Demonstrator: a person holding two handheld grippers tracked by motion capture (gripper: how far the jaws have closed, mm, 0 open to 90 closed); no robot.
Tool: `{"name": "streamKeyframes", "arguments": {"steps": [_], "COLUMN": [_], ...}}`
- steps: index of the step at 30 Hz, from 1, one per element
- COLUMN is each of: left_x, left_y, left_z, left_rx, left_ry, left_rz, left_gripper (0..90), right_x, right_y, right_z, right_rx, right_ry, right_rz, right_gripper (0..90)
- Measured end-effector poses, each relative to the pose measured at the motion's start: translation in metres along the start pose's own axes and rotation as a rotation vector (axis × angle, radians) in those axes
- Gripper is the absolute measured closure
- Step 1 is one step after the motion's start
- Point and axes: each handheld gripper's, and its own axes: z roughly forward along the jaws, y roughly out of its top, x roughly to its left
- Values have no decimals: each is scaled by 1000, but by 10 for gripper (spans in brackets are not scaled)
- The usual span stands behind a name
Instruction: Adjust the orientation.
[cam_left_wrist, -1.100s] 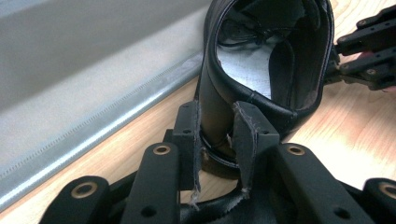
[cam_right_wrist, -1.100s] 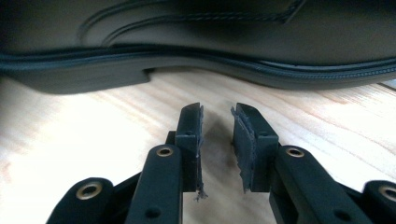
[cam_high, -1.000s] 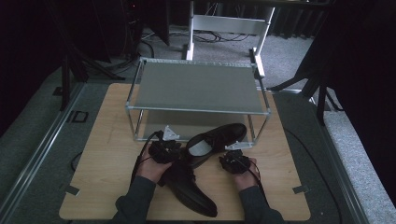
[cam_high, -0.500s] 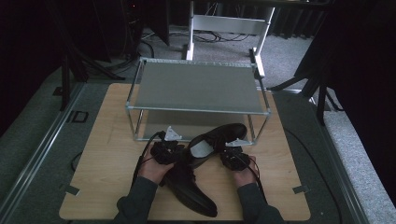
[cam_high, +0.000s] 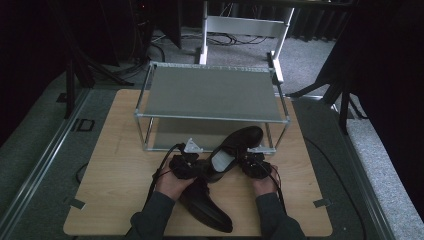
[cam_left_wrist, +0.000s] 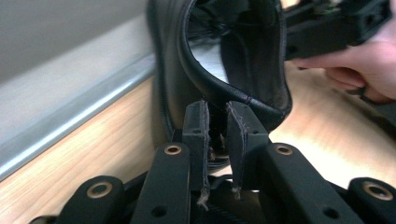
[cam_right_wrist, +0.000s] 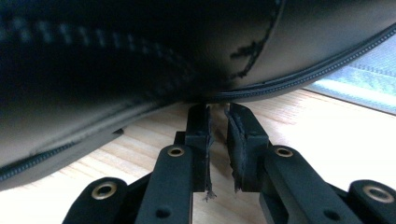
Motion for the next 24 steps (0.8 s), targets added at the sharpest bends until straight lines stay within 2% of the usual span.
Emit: {"name": "streamKeyframes", "arguments": {"steps": [6,10,13,19,24], "left_x": [-8,-3,0,0,-2], "left_y": [2,0,-1,-2,-1], "left_z": [0,-1,-2,-1,-1], "left_rx": [10,10,12,5,6], "left_ry": [-23,-3,16,17,11], "left_rz": [21,2,-7,-13,-8], "left_gripper": [771,766,768,770,770], "right_x": [0,3,6,18,30], "right_y": [0,1,1,7,16], "right_z": [-1,-11,-28,-61,-79], "right_rx": [7,-5,-40,-110,-188], "right_ry": [-10,-22,-19,-24,27], "right_rz": [-3,-15,-19,-56,-50], "right_gripper": [775,690,622,523,440]}}
